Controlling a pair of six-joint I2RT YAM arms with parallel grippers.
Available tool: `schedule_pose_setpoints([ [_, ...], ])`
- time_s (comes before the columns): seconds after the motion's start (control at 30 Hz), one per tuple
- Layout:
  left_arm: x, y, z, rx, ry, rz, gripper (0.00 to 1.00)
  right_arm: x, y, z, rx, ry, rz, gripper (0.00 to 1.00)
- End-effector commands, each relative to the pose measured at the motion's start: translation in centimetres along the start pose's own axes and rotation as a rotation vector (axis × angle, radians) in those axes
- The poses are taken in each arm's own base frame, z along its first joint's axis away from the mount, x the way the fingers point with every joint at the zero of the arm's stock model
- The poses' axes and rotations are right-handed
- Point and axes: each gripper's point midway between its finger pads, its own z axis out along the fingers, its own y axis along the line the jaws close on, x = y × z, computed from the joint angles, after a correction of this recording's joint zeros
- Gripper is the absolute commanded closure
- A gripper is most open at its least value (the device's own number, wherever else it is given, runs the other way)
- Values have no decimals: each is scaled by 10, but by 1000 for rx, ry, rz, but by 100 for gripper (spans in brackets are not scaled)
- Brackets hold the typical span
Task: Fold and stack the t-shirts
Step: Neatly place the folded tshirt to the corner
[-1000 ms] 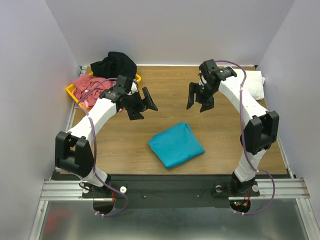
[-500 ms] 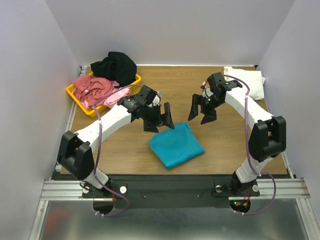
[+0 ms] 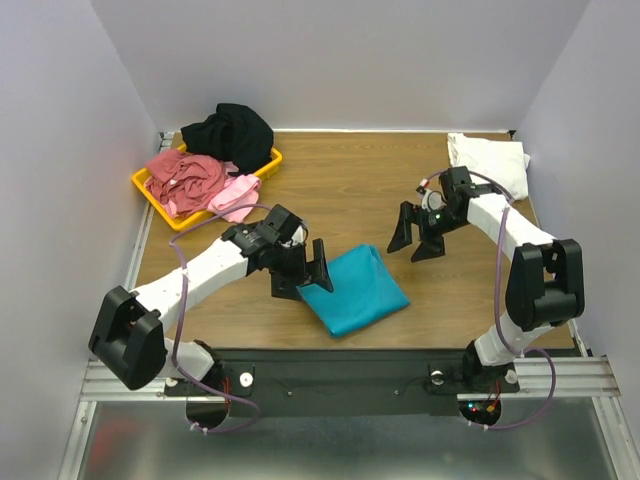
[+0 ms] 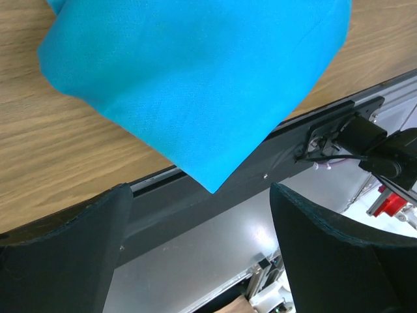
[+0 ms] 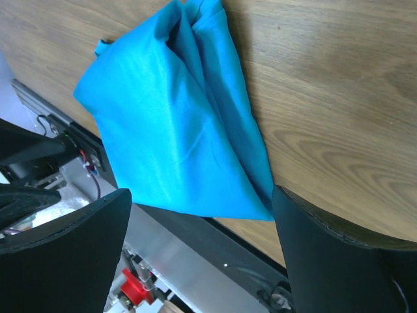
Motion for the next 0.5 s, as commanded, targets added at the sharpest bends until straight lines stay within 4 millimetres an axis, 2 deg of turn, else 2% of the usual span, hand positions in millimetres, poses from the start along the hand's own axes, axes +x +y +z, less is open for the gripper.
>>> schedule_pose_setpoints([
  [0.0,0,-5,3,49,-25,1,2,-7,0,9,-47,-37,-94,5],
  [0.07,3,-6,7,67,-12,-3,1,-7,-3,13,-52,-46,-93,2],
  [0.33,3,-3,30,94,8,-5,1,-2,-16,33,-68,-16,-82,2],
  [0.47,5,5,41,66,38,13,1,-4,-20,40,-82,-16,-93,2],
])
